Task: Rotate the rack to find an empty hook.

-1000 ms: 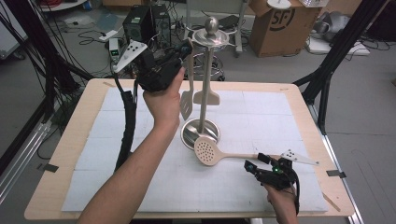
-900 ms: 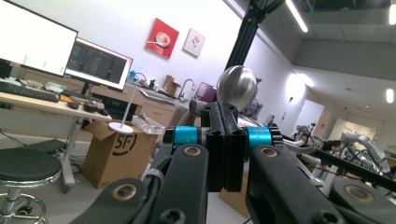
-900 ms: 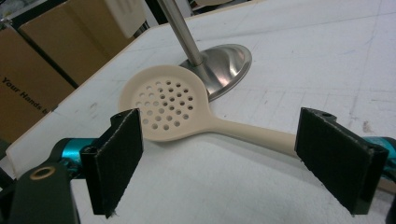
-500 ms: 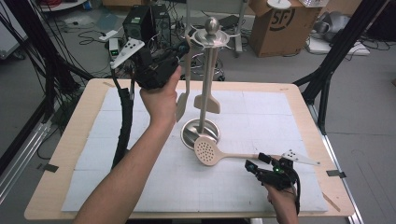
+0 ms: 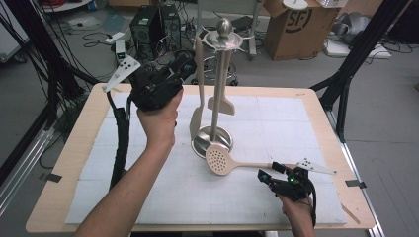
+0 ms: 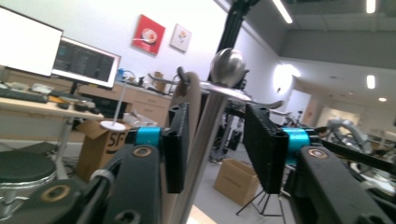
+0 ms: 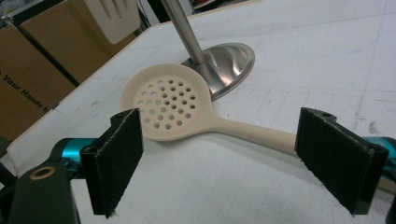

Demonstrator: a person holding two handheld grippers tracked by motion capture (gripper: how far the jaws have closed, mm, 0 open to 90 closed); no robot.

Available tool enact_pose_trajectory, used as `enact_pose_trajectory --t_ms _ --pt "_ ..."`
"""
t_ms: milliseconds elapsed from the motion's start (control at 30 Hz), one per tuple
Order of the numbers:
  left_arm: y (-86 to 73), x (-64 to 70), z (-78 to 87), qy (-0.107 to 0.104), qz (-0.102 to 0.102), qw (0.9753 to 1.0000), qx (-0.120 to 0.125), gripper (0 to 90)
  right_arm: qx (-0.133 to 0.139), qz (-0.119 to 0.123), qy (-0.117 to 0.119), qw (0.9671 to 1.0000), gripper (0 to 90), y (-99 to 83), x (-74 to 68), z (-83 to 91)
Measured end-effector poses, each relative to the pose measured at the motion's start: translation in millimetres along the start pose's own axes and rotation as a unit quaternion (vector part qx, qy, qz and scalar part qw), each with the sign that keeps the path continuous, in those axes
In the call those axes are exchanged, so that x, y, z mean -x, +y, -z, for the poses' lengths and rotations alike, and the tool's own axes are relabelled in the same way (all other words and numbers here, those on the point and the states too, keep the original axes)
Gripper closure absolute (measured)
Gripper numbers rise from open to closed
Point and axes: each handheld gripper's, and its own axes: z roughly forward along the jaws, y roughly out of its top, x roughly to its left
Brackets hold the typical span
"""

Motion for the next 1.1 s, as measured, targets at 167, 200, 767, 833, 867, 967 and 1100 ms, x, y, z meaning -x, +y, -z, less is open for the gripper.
enact_pose_trajectory --t_ms 167,200,767,833,867,967,1100 --pt "-2.9 2.6 11.8 0.009 -0.016 0.9998 -0.009 50.0 0.000 0.000 0.001 1.0000 14.7 0.0 -0.1 -0.1" --pt "-3.9 2.2 14.1 0.010 -0.021 0.9997 -0.010 48.9 0.000 0.000 0.001 1.0000 14.7 0.0 -0.4 -0.1" --pt "-25.3 -17.5 51.4 0.023 -0.012 0.9993 -0.027 42.2 -0.003 0.003 -0.001 1.0000 14.7 -0.4 -0.6 -2.3" --pt "-29.2 -20.1 55.9 0.030 -0.009 0.9990 -0.034 39.5 -0.004 0.002 -0.001 1.0000 14.7 -0.5 -0.9 -2.4" --pt "-30.9 -21.3 57.6 0.040 -0.004 0.9983 -0.041 33.1 -0.004 0.001 -0.001 1.0000 14.7 -0.5 -1.1 -2.5" --pt "-37.5 -25.7 64.5 0.036 0.000 0.9984 -0.043 27.4 -0.006 0.002 -0.001 1.0000 14.7 -0.7 -0.9 -2.9" --pt "-47.8 -29.0 72.1 0.038 0.001 0.9978 -0.054 26.7 -0.007 0.003 -0.001 1.0000 14.7 -0.6 -0.9 -3.2"
